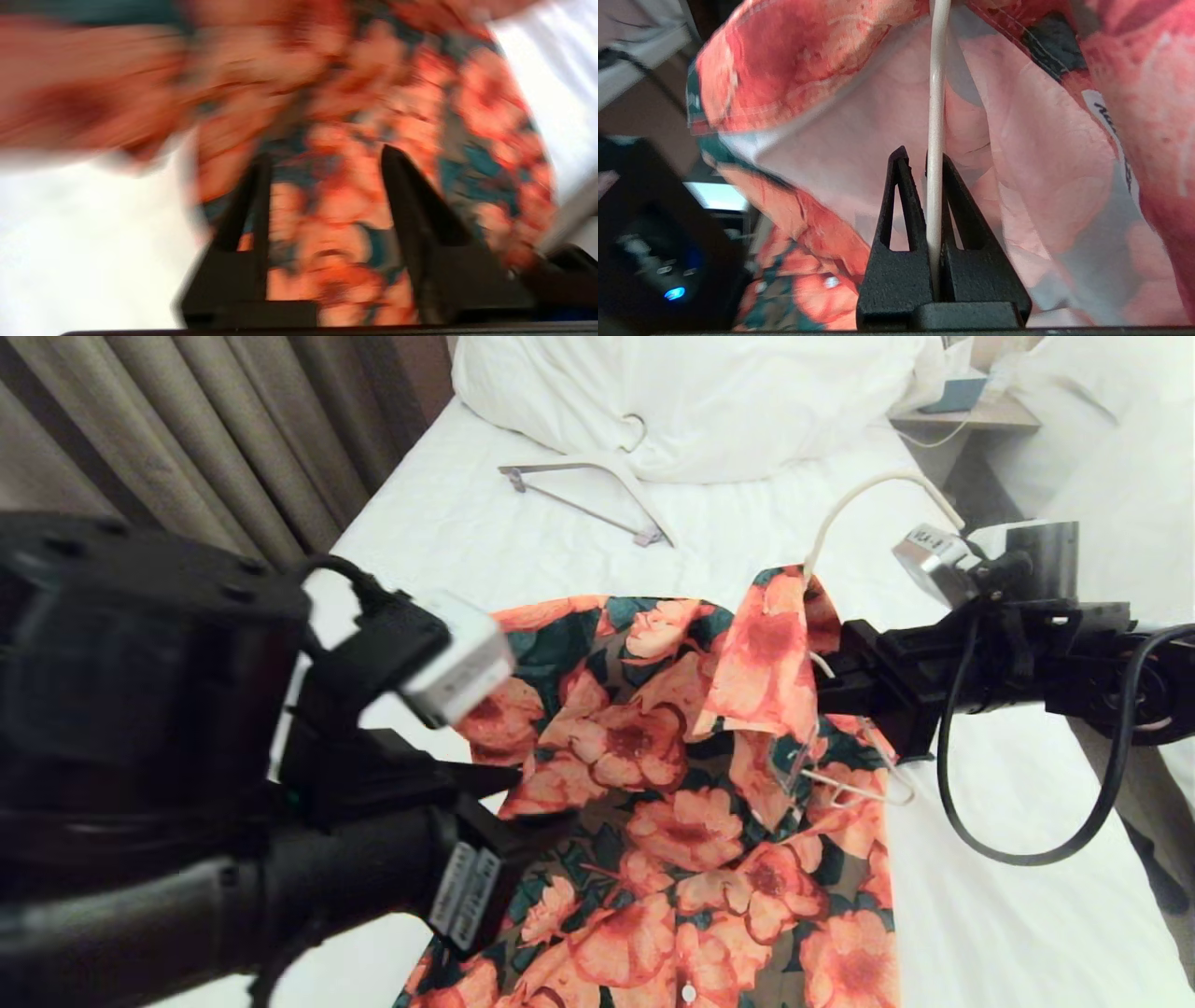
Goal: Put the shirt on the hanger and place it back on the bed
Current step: Hook one side of the shirt onto the hanger, then hook the other side of the shirt onto the hanger
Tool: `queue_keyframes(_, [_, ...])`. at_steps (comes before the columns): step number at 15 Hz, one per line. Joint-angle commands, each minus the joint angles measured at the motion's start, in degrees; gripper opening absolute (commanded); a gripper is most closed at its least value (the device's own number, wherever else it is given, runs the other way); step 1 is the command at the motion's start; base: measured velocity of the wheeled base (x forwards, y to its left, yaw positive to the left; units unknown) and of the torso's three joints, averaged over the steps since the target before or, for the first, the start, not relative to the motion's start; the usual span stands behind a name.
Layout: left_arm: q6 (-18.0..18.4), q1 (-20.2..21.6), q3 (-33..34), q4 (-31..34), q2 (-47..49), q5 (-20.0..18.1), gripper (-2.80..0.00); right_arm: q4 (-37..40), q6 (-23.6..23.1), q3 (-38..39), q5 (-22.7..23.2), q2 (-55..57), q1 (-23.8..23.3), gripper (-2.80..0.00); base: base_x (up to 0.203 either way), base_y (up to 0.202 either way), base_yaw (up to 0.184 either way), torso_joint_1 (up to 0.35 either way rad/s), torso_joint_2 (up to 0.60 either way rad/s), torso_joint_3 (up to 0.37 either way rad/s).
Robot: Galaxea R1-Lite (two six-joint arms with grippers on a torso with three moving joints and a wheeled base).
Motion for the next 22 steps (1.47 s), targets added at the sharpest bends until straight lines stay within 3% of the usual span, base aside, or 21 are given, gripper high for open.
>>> queue_keyframes(1, [1.0,4.3,0.5,0.7,-10.6,0.1,-2.8,-0.1,-0.1,-0.8,0.1,1.3,1.0,-2.8,0.0,0.0,0.0,0.0,0.0,0.0])
queue_keyframes(5, [3.3,7.2,-0.5,1.3,-17.5,0.3,-2.8,0.3,-0.1,-0.3,-0.5,0.7,6.5,-2.8,0.0,0.0,0.0,0.0,0.0,0.0])
queue_keyframes(8, [5.0,7.3,0.4,1.1,-17.2,0.2,-2.8,0.1,-0.1,0.8,-5.7,0.9,11.6,-2.8,0.0,0.0,0.0,0.0,0.0,0.0])
queue_keyframes(10, [5.1,8.1,-0.4,-0.3,-16.1,0.2,-2.8,0.0,-0.2,1.6,-6.5,1.4,14.0,-2.8,0.0,0.0,0.0,0.0,0.0,0.0])
queue_keyframes(11, [6.0,8.2,-0.2,-1.1,-15.8,0.1,0.0,0.0,-0.2,1.7,-6.6,1.6,14.7,-2.8,0.0,0.0,0.0,0.0,0.0,0.0])
queue_keyframes(15, [10.1,7.9,3.5,-3.2,-14.9,-0.4,0.0,0.0,-0.7,3.2,-6.7,1.1,15.8,-2.8,0.0,0.0,0.0,0.0,0.0,0.0])
queue_keyframes(18, [13.3,7.8,4.2,-3.8,-13.1,-4.8,0.0,0.0,-2.3,4.4,-6.7,1.2,15.9,-2.8,0.0,0.0,0.0,0.0,0.0,0.0])
queue_keyframes(22, [17.8,8.1,3.5,-8.6,-7.5,-6.2,0.0,0.0,-3.6,6.4,-6.7,0.3,15.9,-2.8,0.0,0.0,0.0,0.0,0.0,0.0])
